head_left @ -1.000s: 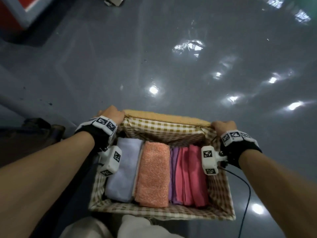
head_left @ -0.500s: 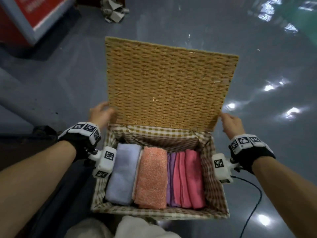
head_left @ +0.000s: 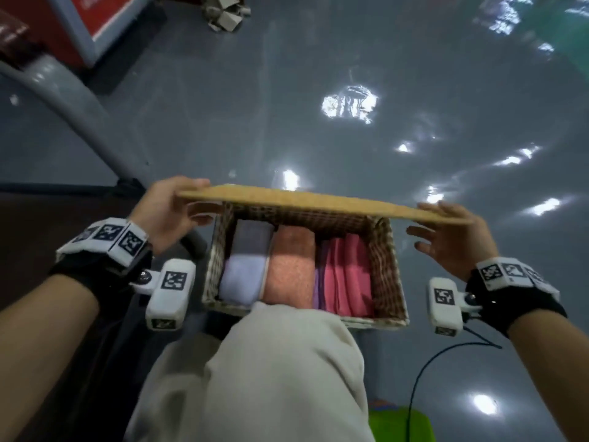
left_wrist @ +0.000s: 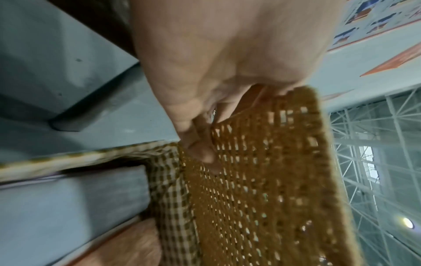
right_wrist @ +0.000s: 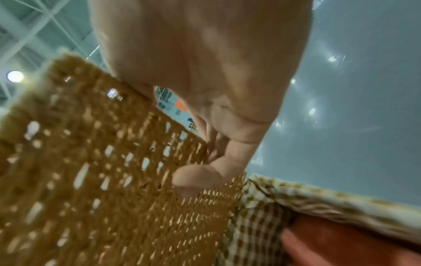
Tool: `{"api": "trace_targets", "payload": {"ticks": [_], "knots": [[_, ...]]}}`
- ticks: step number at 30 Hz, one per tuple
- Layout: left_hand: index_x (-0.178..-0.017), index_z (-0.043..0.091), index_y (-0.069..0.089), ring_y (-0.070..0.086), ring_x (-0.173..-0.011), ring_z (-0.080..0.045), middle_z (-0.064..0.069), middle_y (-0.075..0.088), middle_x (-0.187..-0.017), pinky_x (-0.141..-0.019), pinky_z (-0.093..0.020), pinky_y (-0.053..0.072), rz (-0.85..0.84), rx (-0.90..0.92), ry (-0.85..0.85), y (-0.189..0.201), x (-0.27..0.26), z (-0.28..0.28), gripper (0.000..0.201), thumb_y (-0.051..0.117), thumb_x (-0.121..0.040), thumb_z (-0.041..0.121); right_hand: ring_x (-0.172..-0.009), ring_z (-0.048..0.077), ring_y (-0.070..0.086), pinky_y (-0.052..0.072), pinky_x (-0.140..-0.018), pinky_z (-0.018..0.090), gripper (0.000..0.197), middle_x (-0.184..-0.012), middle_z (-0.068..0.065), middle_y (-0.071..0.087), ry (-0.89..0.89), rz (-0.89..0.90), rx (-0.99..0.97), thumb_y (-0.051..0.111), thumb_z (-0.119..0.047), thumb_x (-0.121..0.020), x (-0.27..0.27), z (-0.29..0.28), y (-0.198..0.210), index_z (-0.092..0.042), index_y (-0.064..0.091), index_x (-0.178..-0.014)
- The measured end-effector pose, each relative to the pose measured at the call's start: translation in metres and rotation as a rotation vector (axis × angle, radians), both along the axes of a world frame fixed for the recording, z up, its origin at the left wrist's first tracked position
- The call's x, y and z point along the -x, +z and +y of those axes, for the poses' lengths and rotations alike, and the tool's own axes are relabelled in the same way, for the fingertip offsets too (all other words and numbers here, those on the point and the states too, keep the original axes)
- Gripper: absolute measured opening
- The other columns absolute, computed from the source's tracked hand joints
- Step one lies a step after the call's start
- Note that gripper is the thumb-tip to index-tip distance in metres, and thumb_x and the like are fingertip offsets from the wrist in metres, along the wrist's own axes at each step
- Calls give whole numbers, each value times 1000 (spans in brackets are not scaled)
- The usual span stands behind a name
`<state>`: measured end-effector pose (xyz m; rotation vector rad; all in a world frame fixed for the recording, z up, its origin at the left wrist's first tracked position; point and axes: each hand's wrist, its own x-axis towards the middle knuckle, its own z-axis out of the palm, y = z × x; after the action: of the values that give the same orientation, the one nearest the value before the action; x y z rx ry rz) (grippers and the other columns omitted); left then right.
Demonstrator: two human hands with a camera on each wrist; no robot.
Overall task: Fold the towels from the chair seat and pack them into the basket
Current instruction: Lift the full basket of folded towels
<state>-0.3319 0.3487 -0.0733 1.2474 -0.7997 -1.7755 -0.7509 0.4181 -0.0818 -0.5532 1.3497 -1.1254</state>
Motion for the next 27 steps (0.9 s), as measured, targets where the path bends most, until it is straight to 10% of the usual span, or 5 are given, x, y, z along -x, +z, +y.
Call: {"api": "trace_targets", "payload": {"ticks": [6,10,14,19,27], "knots": [[-131,2,45,63,-78,-4,-6,60,-112,-61,-8,50,-409,82,-29,-40,1,39,40,51,-91,-2,-59,9,56,42,-47,18,29,-81,1,68,-2,233,4,60,-6,-87,7,48,-34,-5,62,-116],[-126,9,57,64,-93,-21,-10,68,-110,-91,-33,51,-730,164,-318,-55,-4,43,39,60,-88,2,-75,14,66,54,-67,24,46,-96,5,70,5,500,-54,70,-6,-83,6,57,-61,-6,57,-127],[-117,9,61,62,-90,-29,-13,63,-102,-87,-39,50,-1124,216,-341,-77,0,48,40,73,-79,14,-81,16,63,51,-71,28,48,-94,-1,64,133,853,-120,71,-12,-83,-5,61,-79,-12,57,-129],[-124,11,50,53,-98,-26,-14,36,-125,-97,-32,42,-1087,176,-312,-101,15,58,57,78,-74,12,-99,22,57,46,-85,32,58,-123,10,56,215,1047,-225,70,-12,-83,-25,63,-102,-9,45,-135],[-117,21,45,50,-96,-20,-2,31,-114,-92,-31,42,-1070,92,-397,-101,13,49,60,79,-69,15,-117,32,45,39,-100,36,47,-128,16,38,408,1285,-419,64,-11,-83,-40,48,-89,0,40,-122]]}}
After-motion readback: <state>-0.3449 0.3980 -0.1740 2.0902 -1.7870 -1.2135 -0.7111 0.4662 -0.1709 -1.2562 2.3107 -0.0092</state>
